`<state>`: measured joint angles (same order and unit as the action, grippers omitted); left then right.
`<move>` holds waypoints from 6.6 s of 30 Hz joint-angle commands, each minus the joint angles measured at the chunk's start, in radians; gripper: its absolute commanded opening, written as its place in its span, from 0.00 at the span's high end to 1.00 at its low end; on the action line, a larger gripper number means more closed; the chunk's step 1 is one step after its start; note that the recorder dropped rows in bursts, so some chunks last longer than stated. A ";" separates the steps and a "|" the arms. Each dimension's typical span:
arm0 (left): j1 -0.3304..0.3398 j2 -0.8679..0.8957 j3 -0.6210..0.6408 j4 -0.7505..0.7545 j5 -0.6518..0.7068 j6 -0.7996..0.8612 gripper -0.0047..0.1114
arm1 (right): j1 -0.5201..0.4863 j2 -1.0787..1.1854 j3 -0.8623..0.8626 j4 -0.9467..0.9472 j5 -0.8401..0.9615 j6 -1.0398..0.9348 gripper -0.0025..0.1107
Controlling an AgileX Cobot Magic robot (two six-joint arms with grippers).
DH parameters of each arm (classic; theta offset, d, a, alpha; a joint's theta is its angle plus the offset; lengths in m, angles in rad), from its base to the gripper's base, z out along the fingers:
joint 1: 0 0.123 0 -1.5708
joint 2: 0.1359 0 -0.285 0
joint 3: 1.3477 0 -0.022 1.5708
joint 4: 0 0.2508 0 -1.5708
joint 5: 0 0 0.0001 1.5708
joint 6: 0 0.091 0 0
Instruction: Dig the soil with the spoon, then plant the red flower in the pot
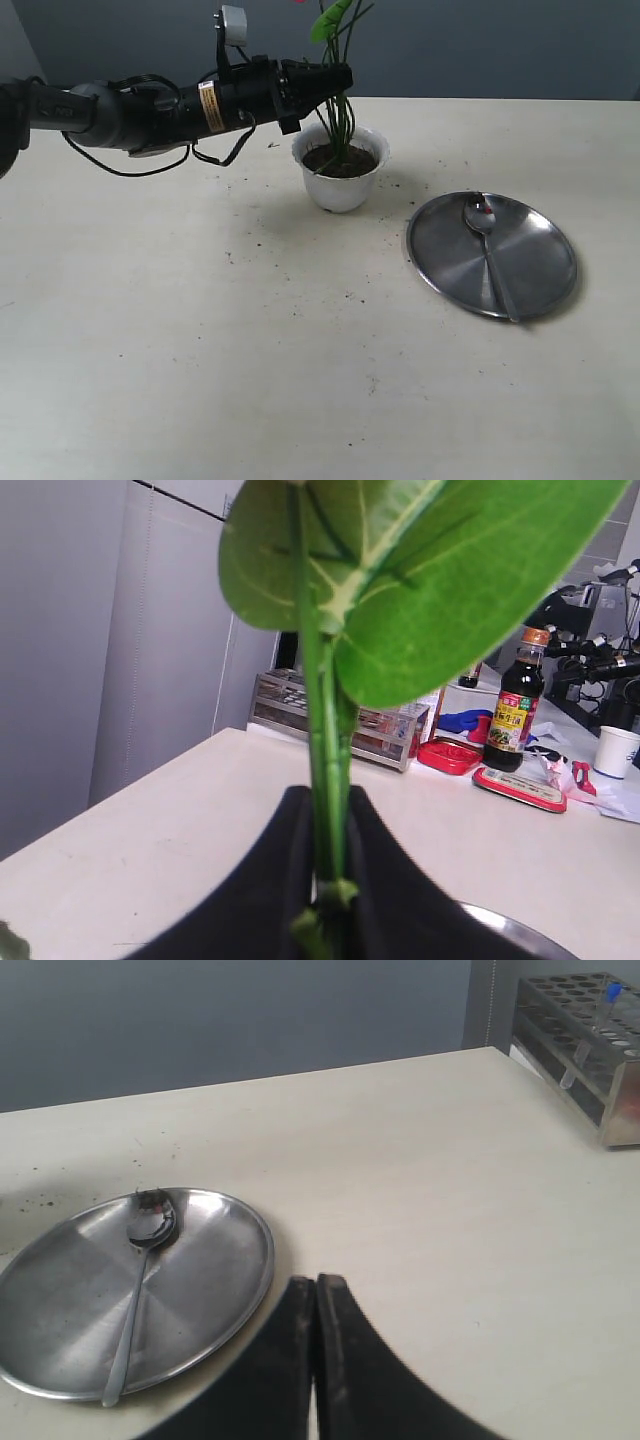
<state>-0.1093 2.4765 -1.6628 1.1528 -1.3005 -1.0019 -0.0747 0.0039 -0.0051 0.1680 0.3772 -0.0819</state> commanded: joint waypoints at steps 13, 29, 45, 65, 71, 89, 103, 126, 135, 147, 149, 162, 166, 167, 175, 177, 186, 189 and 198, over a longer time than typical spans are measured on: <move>0.000 0.080 0.039 0.243 0.209 -0.034 0.96 | -0.004 -0.004 0.005 -0.002 -0.016 -0.005 0.98; 0.000 0.080 0.039 0.185 0.186 -0.033 0.96 | -0.004 -0.004 0.005 0.003 -0.014 -0.005 0.98; 0.000 0.080 0.039 0.174 0.147 -0.012 0.96 | -0.004 -0.004 0.005 -0.001 -0.014 -0.005 0.98; 0.000 0.080 0.039 0.068 0.079 0.031 0.85 | -0.004 -0.004 0.005 -0.001 -0.014 -0.005 0.98; 0.000 0.080 0.039 0.068 0.079 0.036 0.85 | -0.004 -0.004 0.005 -0.001 -0.014 -0.005 0.98; 0.000 0.031 0.039 0.079 0.079 0.038 0.74 | -0.004 -0.004 0.005 -0.001 -0.014 -0.005 0.98; 0.000 0.031 0.039 0.072 0.079 0.038 0.73 | -0.004 -0.004 0.005 -0.001 -0.014 -0.005 0.98; 0.020 0.012 0.039 0.041 0.079 0.042 0.73 | -0.004 -0.004 0.005 0.000 -0.014 -0.005 0.98; 0.021 -0.015 0.039 0.052 0.079 0.042 0.73 | -0.004 -0.004 0.005 0.002 -0.014 -0.005 0.98; 0.039 -0.075 0.039 0.056 0.079 -0.002 0.59 | -0.004 -0.004 0.005 0.000 -0.016 -0.005 0.98; 0.050 -0.086 0.039 0.056 0.079 -0.059 0.59 | -0.004 -0.004 0.005 0.000 -0.016 -0.005 0.98; 0.086 -0.099 0.039 0.129 0.079 -0.124 0.59 | -0.004 -0.004 0.005 0.003 -0.014 -0.005 0.98; 0.095 -0.118 0.039 0.134 0.079 -0.124 0.59 | -0.004 -0.004 0.005 0.003 -0.014 -0.005 0.98; 0.098 -0.122 0.039 0.134 0.079 -0.124 0.59 | -0.004 -0.004 0.005 0.003 -0.014 -0.005 0.98; 0.148 -0.171 0.039 0.141 0.079 -0.234 0.54 | -0.004 -0.004 0.005 0.003 -0.014 -0.005 0.98; 0.155 -0.187 0.039 0.141 0.079 -0.259 0.47 | -0.004 -0.004 0.005 0.003 -0.014 -0.005 0.98; 0.160 -0.288 0.039 0.202 0.079 -0.331 0.49 | -0.004 -0.004 0.005 -0.001 -0.014 -0.005 0.98; 0.166 -0.345 0.039 0.211 0.079 -0.331 0.57 | -0.004 -0.004 0.005 -0.001 -0.014 -0.005 0.98; 0.181 -0.519 0.039 0.269 0.081 -0.329 0.60 | -0.004 -0.004 0.005 -0.001 -0.014 -0.005 0.98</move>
<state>0.0694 2.0138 -1.6265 1.3892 -1.2147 -1.3256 -0.0747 0.0039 -0.0051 0.1680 0.3772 -0.0819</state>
